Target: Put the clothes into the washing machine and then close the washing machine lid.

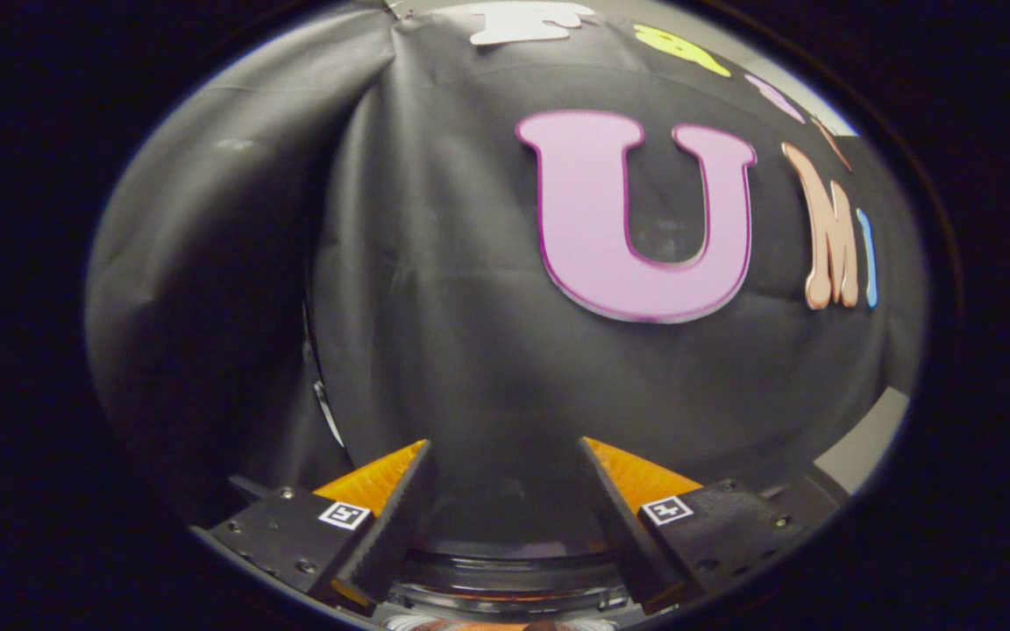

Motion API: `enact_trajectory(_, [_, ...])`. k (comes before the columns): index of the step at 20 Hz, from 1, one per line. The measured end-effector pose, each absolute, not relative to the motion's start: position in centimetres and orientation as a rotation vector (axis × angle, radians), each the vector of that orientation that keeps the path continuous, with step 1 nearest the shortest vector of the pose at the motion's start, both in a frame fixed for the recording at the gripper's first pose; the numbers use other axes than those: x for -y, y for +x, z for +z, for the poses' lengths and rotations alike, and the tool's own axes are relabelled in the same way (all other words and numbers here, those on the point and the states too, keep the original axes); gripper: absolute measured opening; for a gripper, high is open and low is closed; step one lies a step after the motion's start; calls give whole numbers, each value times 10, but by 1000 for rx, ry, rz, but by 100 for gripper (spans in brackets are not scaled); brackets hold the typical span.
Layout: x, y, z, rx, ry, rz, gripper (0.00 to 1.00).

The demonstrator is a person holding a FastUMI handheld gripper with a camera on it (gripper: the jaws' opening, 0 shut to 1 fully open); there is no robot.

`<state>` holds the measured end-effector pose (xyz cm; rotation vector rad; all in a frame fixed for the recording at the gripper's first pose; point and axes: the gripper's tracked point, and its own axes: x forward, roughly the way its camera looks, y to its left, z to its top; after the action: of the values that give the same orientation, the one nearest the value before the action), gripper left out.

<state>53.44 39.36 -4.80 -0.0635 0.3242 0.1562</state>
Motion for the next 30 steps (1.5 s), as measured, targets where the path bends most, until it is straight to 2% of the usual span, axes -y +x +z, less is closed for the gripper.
enact_trajectory(1, [-395, 534, -31, -221, -51, 167, 97])
enact_trajectory(16, [-389, 485, -40, -261, -53, 240, 98])
enact_trajectory(30, [-383, 454, -48, -289, -57, 225, 98])
